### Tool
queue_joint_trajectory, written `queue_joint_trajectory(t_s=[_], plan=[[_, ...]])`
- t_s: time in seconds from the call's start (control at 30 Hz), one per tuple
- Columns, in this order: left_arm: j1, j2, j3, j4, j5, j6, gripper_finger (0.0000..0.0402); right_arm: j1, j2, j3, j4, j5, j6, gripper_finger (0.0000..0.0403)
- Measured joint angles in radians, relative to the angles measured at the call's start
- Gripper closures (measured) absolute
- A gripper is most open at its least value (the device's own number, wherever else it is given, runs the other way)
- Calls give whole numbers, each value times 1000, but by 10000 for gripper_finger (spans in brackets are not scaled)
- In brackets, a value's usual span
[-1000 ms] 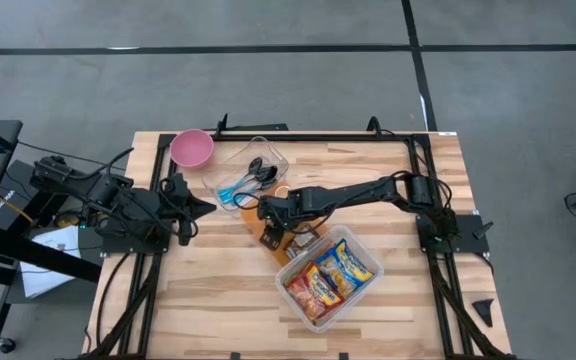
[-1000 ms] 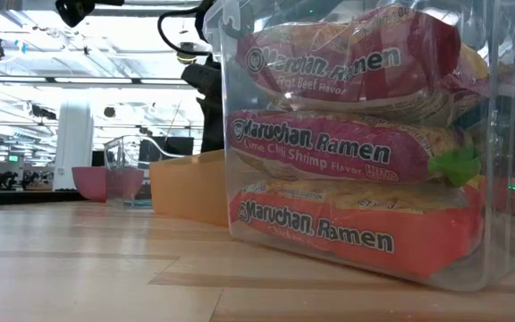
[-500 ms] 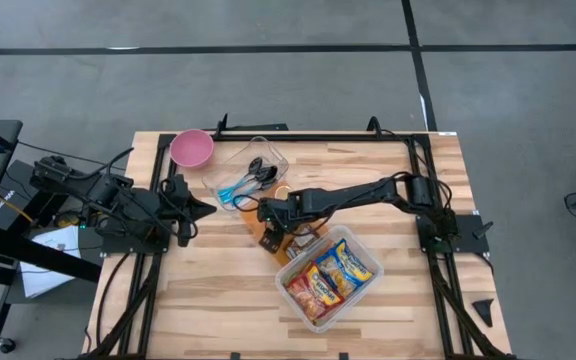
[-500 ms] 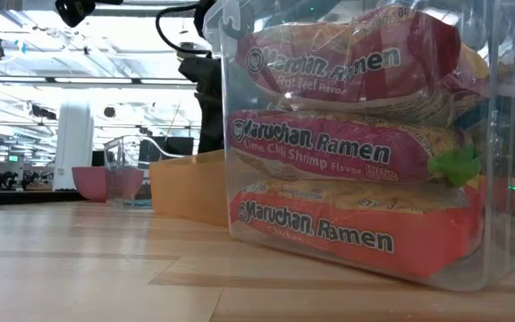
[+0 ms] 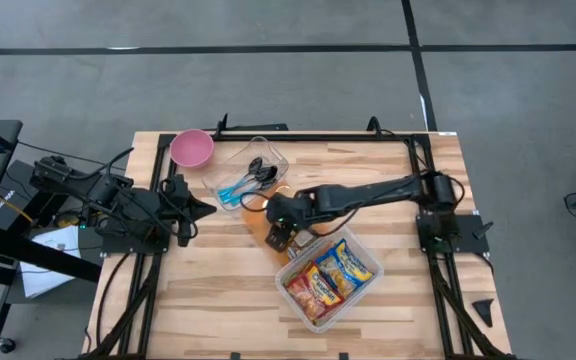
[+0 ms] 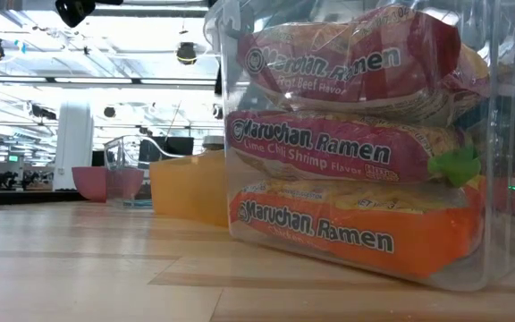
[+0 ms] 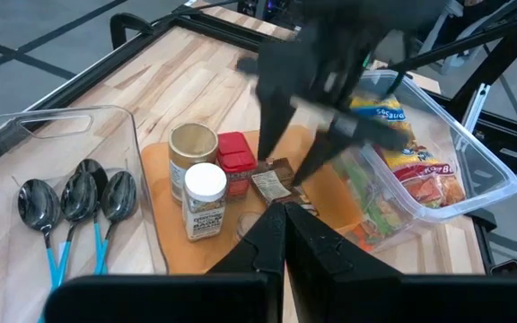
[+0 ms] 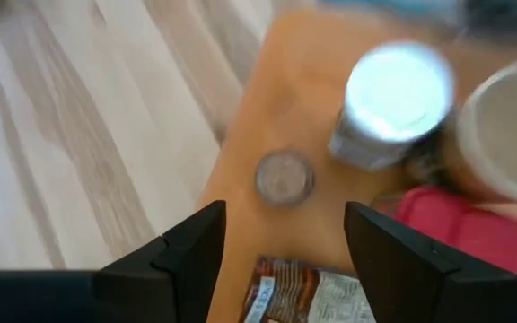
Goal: Pick & Place Food Item
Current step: Return to Home Position
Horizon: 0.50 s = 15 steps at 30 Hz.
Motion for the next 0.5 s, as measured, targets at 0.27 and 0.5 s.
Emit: queue_joint_trajectory(t_s=[0.27, 0.5], plan=[[0, -1, 0, 9, -1, 8, 399, 12, -192, 0, -108, 169, -23, 209], [0, -1, 0, 24, -36, 8, 399, 46, -344, 0, -350, 311, -50, 341]])
